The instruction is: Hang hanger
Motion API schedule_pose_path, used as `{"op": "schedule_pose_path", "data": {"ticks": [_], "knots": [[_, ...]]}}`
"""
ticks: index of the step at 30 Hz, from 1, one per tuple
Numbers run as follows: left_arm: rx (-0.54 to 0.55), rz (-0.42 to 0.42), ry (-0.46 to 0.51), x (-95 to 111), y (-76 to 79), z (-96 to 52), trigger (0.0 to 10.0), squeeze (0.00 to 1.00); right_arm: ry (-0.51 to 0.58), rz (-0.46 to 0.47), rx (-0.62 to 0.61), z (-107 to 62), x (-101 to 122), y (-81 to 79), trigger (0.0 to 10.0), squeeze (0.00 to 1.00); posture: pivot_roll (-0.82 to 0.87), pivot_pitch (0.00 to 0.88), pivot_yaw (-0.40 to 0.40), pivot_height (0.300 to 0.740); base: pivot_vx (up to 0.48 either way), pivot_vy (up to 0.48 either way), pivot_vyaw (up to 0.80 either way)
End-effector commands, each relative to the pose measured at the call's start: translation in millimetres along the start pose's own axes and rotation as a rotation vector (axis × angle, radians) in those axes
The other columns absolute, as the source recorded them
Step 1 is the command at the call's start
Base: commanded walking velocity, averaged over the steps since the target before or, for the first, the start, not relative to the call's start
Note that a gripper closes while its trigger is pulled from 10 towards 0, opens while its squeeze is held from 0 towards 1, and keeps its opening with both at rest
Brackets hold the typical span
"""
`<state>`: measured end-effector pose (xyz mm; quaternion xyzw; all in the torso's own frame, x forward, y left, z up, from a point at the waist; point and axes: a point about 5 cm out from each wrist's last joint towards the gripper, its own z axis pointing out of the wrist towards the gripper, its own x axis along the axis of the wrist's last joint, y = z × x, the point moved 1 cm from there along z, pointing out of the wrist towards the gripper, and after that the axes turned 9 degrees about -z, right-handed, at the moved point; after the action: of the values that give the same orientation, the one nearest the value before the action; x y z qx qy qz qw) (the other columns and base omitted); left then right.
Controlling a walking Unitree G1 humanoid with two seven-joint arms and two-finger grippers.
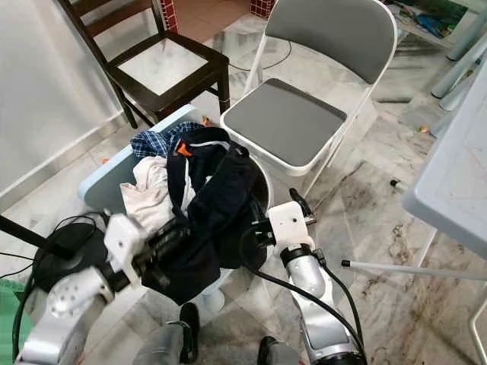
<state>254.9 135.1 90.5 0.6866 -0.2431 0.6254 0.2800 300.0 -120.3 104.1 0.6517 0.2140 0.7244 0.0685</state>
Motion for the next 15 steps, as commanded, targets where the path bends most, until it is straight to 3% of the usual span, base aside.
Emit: {"op": "schedule_pose_path", "data": {"ticks": [1, 5, 6, 7, 8, 9, 10, 15], "knots": [[0.018, 0.013, -0.046, -10, -0.3, -3.9, 0.0, 0.00, -0.017, -0.005, 0.024, -1.6, -4, -4.2, 10.0, 0.00, 0.14, 0.308, -0.021, 0.740, 0.000, 0.000, 0.00], [0.075, 0.053, -0.083, -16, -8.2, -4.4, 0.0, 0.00, -0.016, -0.007, 0.027, -1.4, -4, -4.4, 10.0, 0.00, 0.14, 0.308, -0.024, 0.740, 0.000, 0.000, 0.00], [0.085, 0.051, -0.091, -18, -9.9, -4.6, 6.7, 0.00, -0.015, -0.007, 0.028, -1.3, -4, -4.6, 10.0, 0.00, 0.14, 0.308, -0.025, 0.740, 0.000, 0.000, 0.00], [0.089, 0.047, -0.094, -19, -10.5, -4.7, 6.7, 0.00, -0.015, -0.008, 0.029, -1.2, -4, -4.7, 10.0, 0.00, 0.14, 0.308, -0.025, 0.740, 0.000, 0.000, 0.00], [0.125, 0.027, -0.098, -22, -14.7, -5.8, 10.0, 0.62, -0.013, -0.008, 0.030, -1.1, -4, -5.1, 10.0, 0.00, 0.14, 0.309, -0.026, 0.740, 0.000, 0.000, 0.00], [0.125, 0.027, -0.098, -22, -14.7, -5.8, 10.0, 0.62, -0.013, -0.008, 0.030, -1.1, -4, -5.1, 10.0, 0.00, 0.14, 0.309, -0.026, 0.740, 0.000, 0.000, 0.00], [0.143, 0.033, -0.097, -22, -17.0, -6.2, 10.0, 1.00, -0.013, -0.008, 0.030, -1.1, -4, -5.1, 10.0, 0.00, 0.14, 0.308, -0.026, 0.740, 0.000, 0.000, 0.00], [0.237, 0.064, -0.046, -14, -23.9, -6.6, 10.0, 1.00, -0.015, -0.009, 0.031, -2.1, -4, -4.3, 10.0, 0.00, 0.14, 0.309, -0.026, 0.740, 0.000, 0.000, 0.00]]}}
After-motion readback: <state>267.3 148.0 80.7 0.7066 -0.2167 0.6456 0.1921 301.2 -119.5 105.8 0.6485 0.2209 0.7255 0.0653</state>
